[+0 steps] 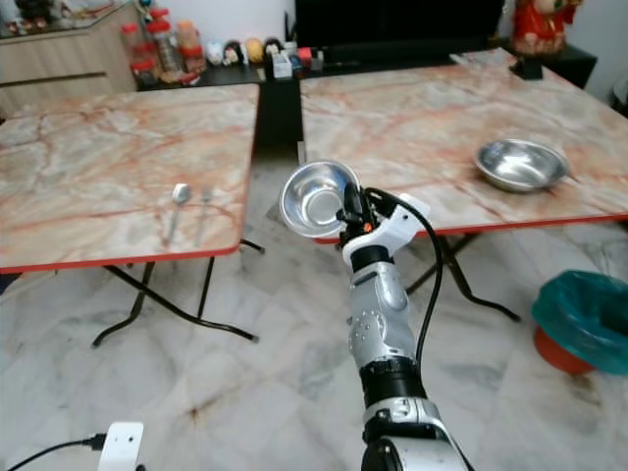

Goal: Setting the table

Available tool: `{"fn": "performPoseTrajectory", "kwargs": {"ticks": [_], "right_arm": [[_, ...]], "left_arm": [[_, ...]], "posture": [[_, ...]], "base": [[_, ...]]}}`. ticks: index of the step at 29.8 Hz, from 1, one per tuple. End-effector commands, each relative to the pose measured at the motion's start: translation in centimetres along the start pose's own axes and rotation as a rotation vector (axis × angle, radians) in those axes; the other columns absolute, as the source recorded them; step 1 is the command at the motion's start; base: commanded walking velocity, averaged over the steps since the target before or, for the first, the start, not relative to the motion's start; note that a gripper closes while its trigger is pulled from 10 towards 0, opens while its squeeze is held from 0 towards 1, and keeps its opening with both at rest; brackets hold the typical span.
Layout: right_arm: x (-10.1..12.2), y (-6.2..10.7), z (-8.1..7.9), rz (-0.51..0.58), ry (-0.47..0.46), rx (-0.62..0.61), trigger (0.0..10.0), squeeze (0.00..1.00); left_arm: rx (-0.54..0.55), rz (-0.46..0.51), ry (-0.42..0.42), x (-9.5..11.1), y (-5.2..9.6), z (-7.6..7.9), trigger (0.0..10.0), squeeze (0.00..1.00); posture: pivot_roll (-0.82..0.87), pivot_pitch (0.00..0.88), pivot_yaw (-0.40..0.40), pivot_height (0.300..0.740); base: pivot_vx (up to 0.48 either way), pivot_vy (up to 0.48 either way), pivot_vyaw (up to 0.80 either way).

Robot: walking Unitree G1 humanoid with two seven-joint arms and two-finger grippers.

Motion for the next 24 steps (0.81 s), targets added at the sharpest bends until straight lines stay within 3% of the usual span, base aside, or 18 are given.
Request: {"fn": "performPoseTrajectory", "kwargs": {"ticks": [1, 5, 12, 19, 24], "right_arm": [[0.4, -0.6, -1.3, 0.020, -0.007, 0.035, 10.0, 0.00], [0.3, -0.5, -1.2, 0.017, -0.006, 0.029, 10.0, 0.00], [0.1, -0.4, -1.0, 0.010, -0.005, 0.017, 10.0, 0.00], [0.1, -0.4, -1.0, 0.011, -0.005, 0.016, 10.0, 0.00], [0.3, -0.5, -1.1, 0.017, 0.021, 0.020, 10.0, 0.00]], "left_arm": [[0.017, -0.007, -0.006, -0.2, 0.0, -0.8, 10.0, 0.00], [0.002, -0.021, 0.006, -0.5, 0.0, -0.6, 10.0, 0.00], [-0.062, -0.013, 0.052, -0.6, 0.1, 0.2, 10.0, 0.00], [-0.054, -0.026, 0.014, -0.6, 0.1, 0.1, 10.0, 0.00], [-0.056, -0.005, 0.049, -0.2, 0.0, 0.0, 10.0, 0.00]], "posture": [[0.05, 0.007, 0.066, 0.740], [0.05, 0.008, 0.067, 0.740], [0.05, 0.008, 0.071, 0.740], [0.05, 0.007, 0.072, 0.740], [0.05, 0.006, 0.068, 0.740]], "base": [[0.000, -0.412, 0.00], [0.000, -0.385, 0.00], [0.000, 0.000, 0.00], [0.000, 0.000, 0.00], [0.417, 0.000, 0.30]]}}
Point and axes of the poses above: a point about 5 cm out from each wrist's last joint towards the gripper, its own y axis pointing back from the gripper into the wrist, its own x axis along the axis of the wrist's last joint, z = x × y, the point moved 1 cm from there along -y, pointing out of the wrist towards the gripper, and after that the axes turned 4 degrees about y, right-handed, at the moved point
